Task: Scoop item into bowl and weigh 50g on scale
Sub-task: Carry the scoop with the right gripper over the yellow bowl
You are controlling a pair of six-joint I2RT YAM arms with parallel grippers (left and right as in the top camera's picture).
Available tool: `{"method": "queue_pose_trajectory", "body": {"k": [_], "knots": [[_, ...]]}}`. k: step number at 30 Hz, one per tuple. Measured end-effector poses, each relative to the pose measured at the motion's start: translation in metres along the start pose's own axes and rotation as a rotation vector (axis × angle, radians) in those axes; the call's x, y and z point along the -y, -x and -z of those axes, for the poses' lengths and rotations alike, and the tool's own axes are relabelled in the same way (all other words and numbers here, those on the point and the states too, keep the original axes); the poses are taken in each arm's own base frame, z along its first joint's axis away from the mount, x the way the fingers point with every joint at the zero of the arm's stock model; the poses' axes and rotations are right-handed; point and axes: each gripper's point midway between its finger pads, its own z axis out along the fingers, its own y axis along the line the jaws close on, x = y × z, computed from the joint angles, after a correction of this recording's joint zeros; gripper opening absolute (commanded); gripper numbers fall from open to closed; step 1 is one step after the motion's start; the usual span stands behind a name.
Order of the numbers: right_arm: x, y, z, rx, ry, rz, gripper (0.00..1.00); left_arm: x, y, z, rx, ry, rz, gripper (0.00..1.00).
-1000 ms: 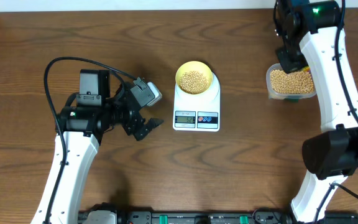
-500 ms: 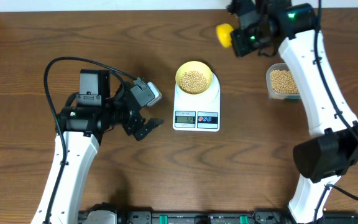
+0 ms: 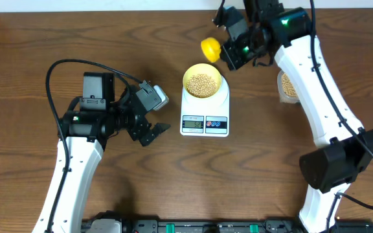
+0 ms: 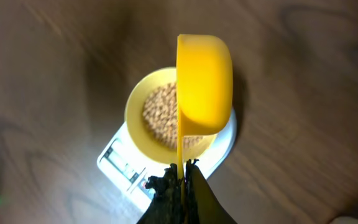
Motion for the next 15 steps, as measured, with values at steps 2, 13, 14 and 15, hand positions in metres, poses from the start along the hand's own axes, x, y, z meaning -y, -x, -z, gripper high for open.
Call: {"method": "queue_pose_trajectory", "body": {"k": [2,13,14,15], "knots": [[-0.006,-0.001,-0.002,-0.008,0.008,0.01,0.01,0.0,0.0,0.0,0.0,0.0,0.0,0.97],[-0.012,-0.012,-0.028,-0.08,0.026,0.029,0.01,0.0,0.0,0.0,0.0,0.0,0.0,0.98],[-0.011,-0.013,-0.032,-0.089,0.025,0.028,0.01,0.0,0.0,0.0,0.0,0.0,0.0,0.98],[-0.011,-0.014,-0.035,-0.095,0.025,0.027,0.01,0.0,0.0,0.0,0.0,0.0,0.0,0.98]]}}
